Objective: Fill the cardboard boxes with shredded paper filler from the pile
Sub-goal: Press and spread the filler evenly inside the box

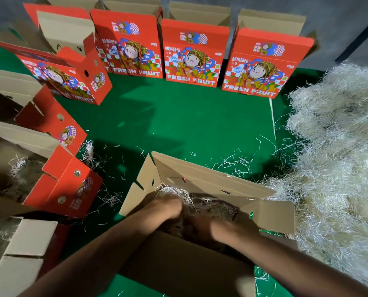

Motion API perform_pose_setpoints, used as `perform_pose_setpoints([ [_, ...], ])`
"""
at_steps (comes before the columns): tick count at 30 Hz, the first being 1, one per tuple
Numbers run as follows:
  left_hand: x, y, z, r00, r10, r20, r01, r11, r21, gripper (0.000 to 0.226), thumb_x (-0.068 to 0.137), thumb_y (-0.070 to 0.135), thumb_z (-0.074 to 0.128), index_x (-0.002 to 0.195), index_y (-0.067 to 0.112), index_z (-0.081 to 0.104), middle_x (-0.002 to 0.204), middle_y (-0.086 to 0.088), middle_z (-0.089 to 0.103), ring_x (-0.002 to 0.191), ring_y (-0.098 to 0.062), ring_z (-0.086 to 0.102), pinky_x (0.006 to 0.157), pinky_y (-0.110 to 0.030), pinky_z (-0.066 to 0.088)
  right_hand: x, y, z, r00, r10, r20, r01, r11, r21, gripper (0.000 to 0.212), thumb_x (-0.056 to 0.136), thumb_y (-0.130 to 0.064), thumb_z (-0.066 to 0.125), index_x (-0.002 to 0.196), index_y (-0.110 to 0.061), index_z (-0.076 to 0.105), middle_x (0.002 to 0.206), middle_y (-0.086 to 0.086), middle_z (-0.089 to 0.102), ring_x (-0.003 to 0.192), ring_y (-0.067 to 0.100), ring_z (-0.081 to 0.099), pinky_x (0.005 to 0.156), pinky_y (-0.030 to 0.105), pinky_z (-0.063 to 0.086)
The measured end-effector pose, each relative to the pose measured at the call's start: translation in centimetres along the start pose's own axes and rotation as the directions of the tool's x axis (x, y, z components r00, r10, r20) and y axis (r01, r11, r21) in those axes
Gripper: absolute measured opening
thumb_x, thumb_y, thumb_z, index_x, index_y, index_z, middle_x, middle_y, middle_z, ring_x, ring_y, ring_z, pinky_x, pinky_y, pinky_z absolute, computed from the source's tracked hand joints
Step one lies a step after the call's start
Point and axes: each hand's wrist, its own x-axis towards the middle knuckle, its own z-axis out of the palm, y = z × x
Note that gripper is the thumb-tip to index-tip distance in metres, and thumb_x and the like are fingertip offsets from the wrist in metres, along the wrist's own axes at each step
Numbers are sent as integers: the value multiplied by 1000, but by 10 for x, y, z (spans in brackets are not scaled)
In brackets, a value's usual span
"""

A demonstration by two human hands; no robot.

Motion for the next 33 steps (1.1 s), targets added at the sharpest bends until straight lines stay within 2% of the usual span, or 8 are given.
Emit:
perform_pose_setpoints([
  [2,-3,0,-7,999,29,-16,-29,999,-32,29,95,3,48,121,9,60,121,-10,61,107,-27,61,97,-44,51,3,-4,0,998,41,45,-40,999,-30,42,101,-37,47,138,-20,55,136,13,58,120,29,59,101,36,47],
  [5,-10,1,-18,983,112,-147,-121,991,-51,14,88,9,54,98,18,57,102,-5,64,92,-24,63,86,-42,55,3,2,-12,996,82,-25,-85,986,-144,43,94,-13,56,136,-17,53,128,17,60,112,34,62,86,35,51],
  [8,-13,1,-8,996,75,-50,-77,996,-49,18,91,16,57,109,14,58,105,-8,65,92,-26,63,85,-43,55,2,8,-26,971,158,-180,-198,951,-239,48,84,-4,66,131,-9,55,125,14,63,115,30,62,96,31,50],
  [14,-11,-2,-12,994,20,-108,-42,978,-206,20,93,13,51,108,8,63,110,-11,66,100,-29,63,86,-38,53,10,1,-14,978,-95,-185,101,995,23,25,96,-32,58,116,-17,64,109,9,69,96,25,66,84,36,53],
  [18,-20,-10,-24,978,-17,-207,-83,880,-467,21,95,18,53,115,17,59,108,1,62,93,-17,58,68,-30,45,9,6,-21,943,65,-327,57,935,351,14,92,-24,59,80,-19,64,73,-2,66,66,13,59,67,35,50],
  [24,-20,-11,-13,938,-139,-318,-24,888,-459,13,91,22,64,80,17,61,76,0,64,63,-12,58,52,-27,41,-7,22,-29,909,232,-346,-44,879,474,8,85,-13,59,91,-14,64,86,2,67,76,14,65,55,21,45],
  [29,-26,-5,-13,861,-130,-492,38,980,-193,11,91,10,66,102,12,66,96,-3,67,80,-14,51,86,-32,50,-11,25,-25,841,240,-485,-211,971,114,22,82,4,54,92,-14,62,88,8,64,78,23,63,65,29,48],
  [33,-27,-2,-14,914,-136,-381,130,991,-41,22,94,2,52,113,11,61,113,-7,61,102,-21,52,102,-37,36,-20,34,-24,840,270,-471,-339,938,-67,27,81,4,61,100,-11,72,95,8,73,82,25,71,63,30,48],
])
